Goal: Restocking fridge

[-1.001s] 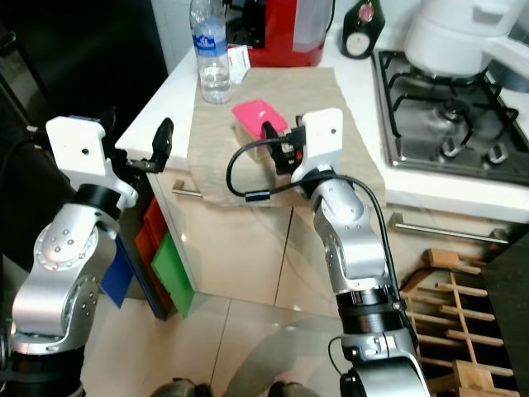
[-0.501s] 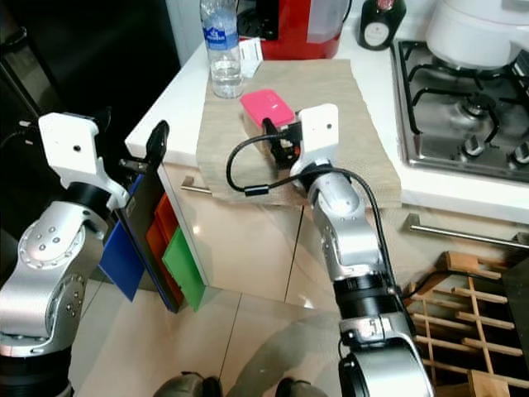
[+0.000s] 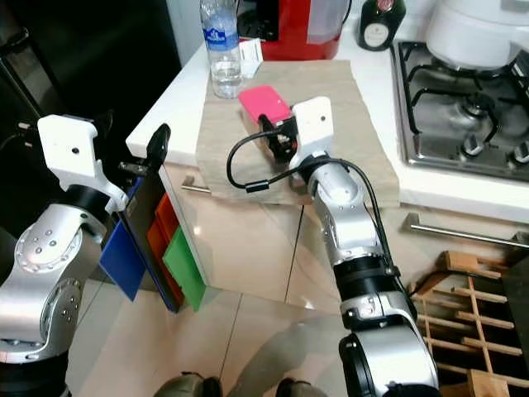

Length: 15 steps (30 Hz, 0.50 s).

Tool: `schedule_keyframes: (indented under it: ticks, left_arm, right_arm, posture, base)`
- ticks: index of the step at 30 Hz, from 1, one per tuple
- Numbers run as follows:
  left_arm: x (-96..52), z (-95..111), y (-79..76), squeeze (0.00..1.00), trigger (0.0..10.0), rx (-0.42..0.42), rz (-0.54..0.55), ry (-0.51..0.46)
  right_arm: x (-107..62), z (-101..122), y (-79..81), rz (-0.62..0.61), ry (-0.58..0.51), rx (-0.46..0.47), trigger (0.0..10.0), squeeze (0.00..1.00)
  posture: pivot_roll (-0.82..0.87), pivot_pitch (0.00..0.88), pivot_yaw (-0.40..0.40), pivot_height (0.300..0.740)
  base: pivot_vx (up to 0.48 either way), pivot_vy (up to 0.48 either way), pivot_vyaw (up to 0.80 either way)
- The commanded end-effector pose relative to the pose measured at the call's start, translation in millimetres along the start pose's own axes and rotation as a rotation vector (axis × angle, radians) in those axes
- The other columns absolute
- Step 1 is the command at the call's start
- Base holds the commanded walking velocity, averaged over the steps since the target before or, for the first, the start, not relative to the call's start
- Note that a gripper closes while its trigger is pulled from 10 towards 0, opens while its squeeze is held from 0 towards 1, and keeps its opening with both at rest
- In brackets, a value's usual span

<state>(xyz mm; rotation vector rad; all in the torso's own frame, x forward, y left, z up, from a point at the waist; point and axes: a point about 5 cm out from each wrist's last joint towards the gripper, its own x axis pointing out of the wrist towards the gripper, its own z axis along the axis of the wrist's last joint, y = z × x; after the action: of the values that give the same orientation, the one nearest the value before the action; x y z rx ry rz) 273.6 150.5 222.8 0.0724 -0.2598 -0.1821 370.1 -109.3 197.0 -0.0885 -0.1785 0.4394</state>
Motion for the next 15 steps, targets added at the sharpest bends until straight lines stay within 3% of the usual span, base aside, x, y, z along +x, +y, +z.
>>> schedule_keyframes:
  ticks: [1,15]
  left_arm:
    - [-3.0,3,1.4,0.00,10.0,0.007,0.001,-0.007]
    - [1.7,2,-4.4,0.00,10.0,-0.003,0.005,-0.011]
  right_arm:
    - [0.8,-13,4.5,0.023,0.059,0.017,10.0,0.00]
    - [18.9,-16,9.2,0.077,0.103,0.019,10.0,0.00]
  posture:
    - [0.10,0.120,0.059,0.740]
    - [0.10,0.119,0.026,0.740]
  base:
    - [0.000,0.000,0.00]
    - [0.000,0.000,0.00]
